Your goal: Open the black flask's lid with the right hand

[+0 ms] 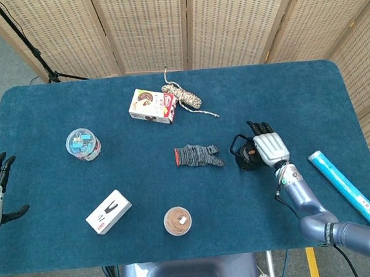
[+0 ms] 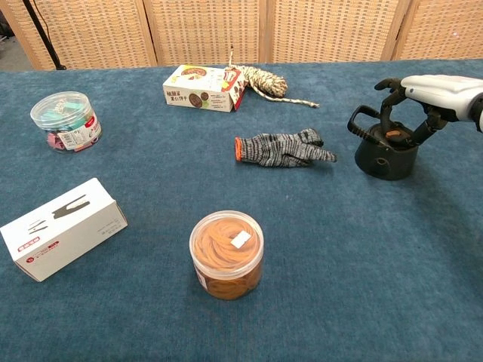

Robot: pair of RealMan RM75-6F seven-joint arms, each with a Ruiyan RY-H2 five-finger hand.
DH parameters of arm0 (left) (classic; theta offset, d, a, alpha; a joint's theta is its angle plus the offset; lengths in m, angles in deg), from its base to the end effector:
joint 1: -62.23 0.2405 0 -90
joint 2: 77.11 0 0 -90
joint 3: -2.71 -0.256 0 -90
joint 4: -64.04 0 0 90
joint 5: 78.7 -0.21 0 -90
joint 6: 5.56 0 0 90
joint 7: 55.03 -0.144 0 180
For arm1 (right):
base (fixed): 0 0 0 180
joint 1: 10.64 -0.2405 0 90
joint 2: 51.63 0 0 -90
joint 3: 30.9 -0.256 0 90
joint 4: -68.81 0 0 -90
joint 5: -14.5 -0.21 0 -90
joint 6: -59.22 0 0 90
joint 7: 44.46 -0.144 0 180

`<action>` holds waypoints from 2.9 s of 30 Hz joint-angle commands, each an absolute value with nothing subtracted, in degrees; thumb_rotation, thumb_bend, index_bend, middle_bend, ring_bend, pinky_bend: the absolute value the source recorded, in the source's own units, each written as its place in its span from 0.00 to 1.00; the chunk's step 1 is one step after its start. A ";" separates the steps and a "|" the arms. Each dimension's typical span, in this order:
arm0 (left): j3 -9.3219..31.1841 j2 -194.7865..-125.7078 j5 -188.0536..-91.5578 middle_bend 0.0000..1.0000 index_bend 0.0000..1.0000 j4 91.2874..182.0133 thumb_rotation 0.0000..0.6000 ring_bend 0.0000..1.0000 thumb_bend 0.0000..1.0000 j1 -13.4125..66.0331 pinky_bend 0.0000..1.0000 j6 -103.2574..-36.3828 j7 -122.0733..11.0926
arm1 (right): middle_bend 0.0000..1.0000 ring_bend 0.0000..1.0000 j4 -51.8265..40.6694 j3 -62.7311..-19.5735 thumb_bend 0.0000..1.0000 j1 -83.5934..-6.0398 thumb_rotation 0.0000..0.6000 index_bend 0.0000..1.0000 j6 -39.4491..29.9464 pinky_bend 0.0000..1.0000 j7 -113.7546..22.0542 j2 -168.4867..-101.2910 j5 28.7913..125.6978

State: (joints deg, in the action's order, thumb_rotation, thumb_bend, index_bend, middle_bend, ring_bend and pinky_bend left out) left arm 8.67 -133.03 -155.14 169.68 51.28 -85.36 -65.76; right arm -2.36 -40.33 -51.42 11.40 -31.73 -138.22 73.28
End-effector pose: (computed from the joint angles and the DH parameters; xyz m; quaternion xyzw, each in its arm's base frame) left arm -0.2730 0.2173 0.1840 -0.6026 -0.3778 -0.3559 0.6062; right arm -0.2314 -0.3774 0.0114 0.7074 -0.4271 0.2944 0.4801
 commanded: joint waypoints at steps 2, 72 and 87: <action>8.67 -133.04 -155.08 0.00 0.00 169.66 1.00 0.00 0.05 51.35 0.00 -85.45 -65.70 | 0.00 0.00 -1.83 -40.49 0.42 -51.24 1.00 0.60 10.70 0.00 -32.17 -138.73 74.01; 7.08 -133.77 -157.52 0.00 0.00 169.18 1.00 0.00 0.05 51.90 0.00 -85.53 -64.49 | 0.00 0.00 -21.36 -32.93 0.40 -33.54 1.00 0.00 -9.57 0.00 -31.67 -123.84 88.33; 5.67 -138.92 -157.56 0.00 0.00 160.80 1.00 0.00 0.05 55.20 0.00 -88.17 -58.95 | 0.00 0.00 -15.25 -31.23 0.18 -21.28 1.00 0.00 -27.33 0.00 -34.93 -124.61 94.14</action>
